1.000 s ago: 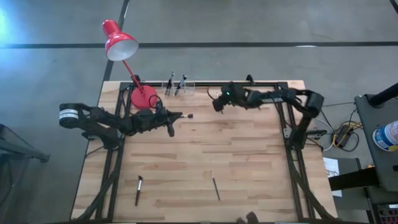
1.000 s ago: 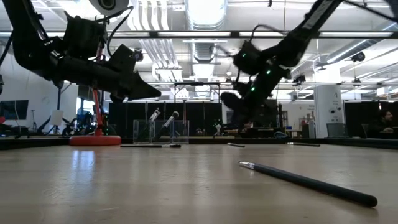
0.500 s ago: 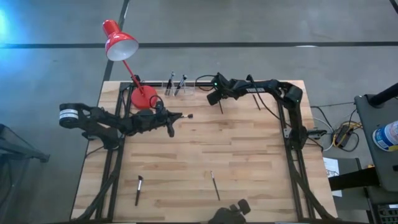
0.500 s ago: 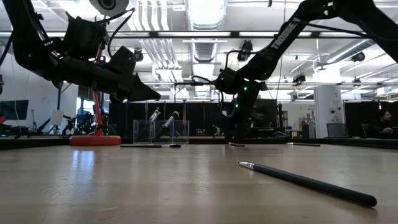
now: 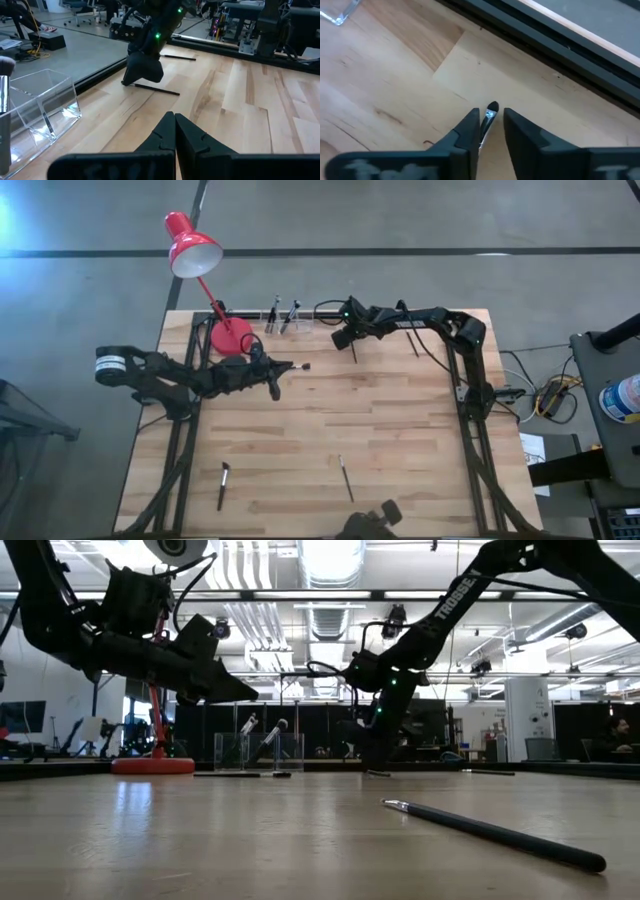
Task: Pick & Place Makeup Supplies
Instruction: Put the makeup brush into the transparent organizer
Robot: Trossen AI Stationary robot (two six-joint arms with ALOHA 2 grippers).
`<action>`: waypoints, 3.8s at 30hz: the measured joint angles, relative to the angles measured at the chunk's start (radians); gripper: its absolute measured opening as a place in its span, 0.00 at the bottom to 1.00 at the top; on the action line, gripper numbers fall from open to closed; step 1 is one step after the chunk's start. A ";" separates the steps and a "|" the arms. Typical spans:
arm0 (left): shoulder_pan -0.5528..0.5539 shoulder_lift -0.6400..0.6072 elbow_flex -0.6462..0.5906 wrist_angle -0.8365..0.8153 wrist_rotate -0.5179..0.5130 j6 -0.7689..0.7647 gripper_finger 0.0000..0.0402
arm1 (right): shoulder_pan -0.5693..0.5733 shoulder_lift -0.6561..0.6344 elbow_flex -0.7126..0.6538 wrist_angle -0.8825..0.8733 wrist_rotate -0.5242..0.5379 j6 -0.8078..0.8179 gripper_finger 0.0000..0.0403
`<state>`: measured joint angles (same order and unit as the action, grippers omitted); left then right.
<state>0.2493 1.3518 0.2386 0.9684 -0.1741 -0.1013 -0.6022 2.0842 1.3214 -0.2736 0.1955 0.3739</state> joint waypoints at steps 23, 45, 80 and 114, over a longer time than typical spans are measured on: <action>0.000 0.000 0.000 0.000 0.000 -0.008 0.00 | 0.093 -0.288 -0.170 -0.099 -0.001 -0.140 0.02; -0.199 0.000 0.142 0.037 0.131 0.001 0.07 | 0.566 -0.797 -0.738 0.845 0.014 -0.246 0.02; -0.253 0.289 0.488 0.243 0.280 0.016 0.25 | 0.742 -0.639 -0.721 1.375 -0.013 -0.351 0.02; -0.250 0.064 0.494 -0.184 -0.065 0.192 0.03 | 0.740 -0.674 -0.757 1.361 0.069 -0.446 0.27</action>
<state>-0.0009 1.4155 0.7328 0.7841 -0.2394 0.0910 0.1375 1.4102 0.5640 1.0874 0.2649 -0.0725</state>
